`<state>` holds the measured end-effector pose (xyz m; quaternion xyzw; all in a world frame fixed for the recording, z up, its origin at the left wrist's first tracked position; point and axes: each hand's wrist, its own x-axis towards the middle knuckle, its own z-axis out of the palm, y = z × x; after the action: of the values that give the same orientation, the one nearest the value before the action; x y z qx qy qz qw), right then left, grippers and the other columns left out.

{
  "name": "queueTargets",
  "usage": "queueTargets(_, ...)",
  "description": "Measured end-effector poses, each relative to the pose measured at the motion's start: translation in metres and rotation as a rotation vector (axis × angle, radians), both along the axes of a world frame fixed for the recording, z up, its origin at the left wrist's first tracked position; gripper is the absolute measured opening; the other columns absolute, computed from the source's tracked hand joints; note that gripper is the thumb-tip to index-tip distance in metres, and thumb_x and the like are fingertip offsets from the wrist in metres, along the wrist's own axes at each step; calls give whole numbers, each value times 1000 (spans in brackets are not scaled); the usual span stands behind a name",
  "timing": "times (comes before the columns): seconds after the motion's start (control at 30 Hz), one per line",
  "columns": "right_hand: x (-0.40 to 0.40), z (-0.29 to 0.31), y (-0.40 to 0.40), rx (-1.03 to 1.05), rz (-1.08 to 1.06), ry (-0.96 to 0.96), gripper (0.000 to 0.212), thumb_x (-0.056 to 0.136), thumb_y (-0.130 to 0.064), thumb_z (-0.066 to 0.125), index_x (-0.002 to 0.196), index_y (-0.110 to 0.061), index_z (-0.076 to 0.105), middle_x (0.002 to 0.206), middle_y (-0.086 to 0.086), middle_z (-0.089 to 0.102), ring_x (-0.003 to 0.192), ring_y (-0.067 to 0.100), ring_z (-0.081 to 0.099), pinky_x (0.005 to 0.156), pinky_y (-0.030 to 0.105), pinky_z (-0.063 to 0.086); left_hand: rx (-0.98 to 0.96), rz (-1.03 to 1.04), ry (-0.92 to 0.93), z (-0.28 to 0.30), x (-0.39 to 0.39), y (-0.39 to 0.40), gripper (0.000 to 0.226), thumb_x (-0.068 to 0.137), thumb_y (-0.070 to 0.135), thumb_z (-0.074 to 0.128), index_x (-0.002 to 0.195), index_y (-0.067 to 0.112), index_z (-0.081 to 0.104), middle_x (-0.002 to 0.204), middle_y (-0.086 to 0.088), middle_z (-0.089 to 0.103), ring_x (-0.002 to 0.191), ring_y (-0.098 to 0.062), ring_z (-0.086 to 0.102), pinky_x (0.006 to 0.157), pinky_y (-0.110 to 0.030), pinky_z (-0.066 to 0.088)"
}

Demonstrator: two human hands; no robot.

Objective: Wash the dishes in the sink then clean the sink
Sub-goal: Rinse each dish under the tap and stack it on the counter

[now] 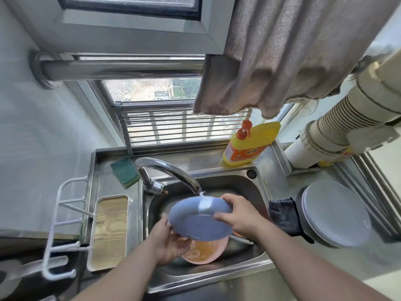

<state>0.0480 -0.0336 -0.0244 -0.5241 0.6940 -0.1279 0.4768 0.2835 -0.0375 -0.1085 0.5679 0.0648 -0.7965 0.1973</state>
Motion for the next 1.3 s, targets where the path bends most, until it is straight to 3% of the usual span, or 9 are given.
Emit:
queueTargets(0.13, 37, -15, -8, 77, -93, -165, 17, 84, -15, 70, 100, -22, 73, 91, -5, 75, 82, 12, 68, 74, 32, 56, 86, 189, -34, -10, 1, 10, 63, 101, 75, 33, 111, 22, 65, 132, -15, 61, 127, -43, 57, 114, -56, 42)
queueTargets(0.3, 53, -20, -19, 211, -316, -343, 30, 90, -4, 63, 111, -20, 75, 102, 8, 79, 91, 25, 74, 82, 40, 62, 106, 224, -68, -21, 9, 18, 59, 102, 73, 31, 141, 38, 58, 137, -10, 62, 120, -40, 62, 96, -55, 51)
queueTargets(0.43, 33, -12, -16, 218, -492, -425, 34, 98, 7, 51, 103, -14, 76, 102, 14, 79, 98, 33, 75, 92, 52, 60, 67, 203, -68, -14, 5, 13, 54, 106, 66, 35, 137, 28, 59, 141, -9, 62, 122, -36, 61, 92, -53, 50)
queueTargets(0.57, 5, -15, -2, 252, -673, -604, 33, 102, 11, 46, 117, -4, 72, 112, 23, 75, 103, 39, 72, 88, 53, 60, 43, 166, -64, -18, -3, 9, 53, 107, 60, 39, 131, 22, 67, 136, -10, 65, 115, -36, 64, 84, -52, 53)
queueTargets(0.63, -7, -17, 7, 274, -711, -621, 34, 105, 7, 45, 119, -9, 72, 114, 20, 76, 100, 35, 73, 84, 49, 61, 42, 137, -61, -18, -9, 8, 53, 107, 59, 40, 134, 22, 67, 135, -9, 65, 118, -38, 64, 91, -54, 52)
queueTargets(0.73, -24, -22, 24, 288, -688, -574, 35, 106, 0, 47, 124, -16, 72, 116, 14, 76, 106, 32, 71, 97, 53, 54, 39, 88, -81, -19, -16, 10, 56, 106, 60, 42, 137, 18, 62, 130, -9, 64, 122, -40, 62, 109, -58, 44)
queueTargets(0.97, -47, -41, 53, 300, -723, -627, 34, 106, -1, 49, 128, -16, 71, 125, 16, 73, 127, 43, 61, 112, 67, 40, 35, 17, -92, -16, -25, 17, 58, 106, 62, 41, 138, 17, 60, 131, -14, 67, 118, -37, 65, 94, -51, 51)
queueTargets(1.1, -41, -38, 54, 274, -693, -648, 35, 105, 1, 48, 128, -14, 70, 125, 15, 73, 124, 40, 64, 113, 62, 42, 33, -34, -101, -23, -24, 19, 63, 103, 68, 39, 145, 25, 56, 142, -10, 63, 137, -40, 53, 118, -59, 36)
queueTargets(1.3, -12, -27, 36, 270, -580, -590, 36, 106, 1, 50, 126, -20, 71, 116, 10, 77, 107, 30, 73, 86, 46, 59, 26, 26, -94, -14, -17, 18, 56, 106, 66, 36, 139, 26, 57, 128, -9, 71, 116, -39, 65, 80, -48, 52)
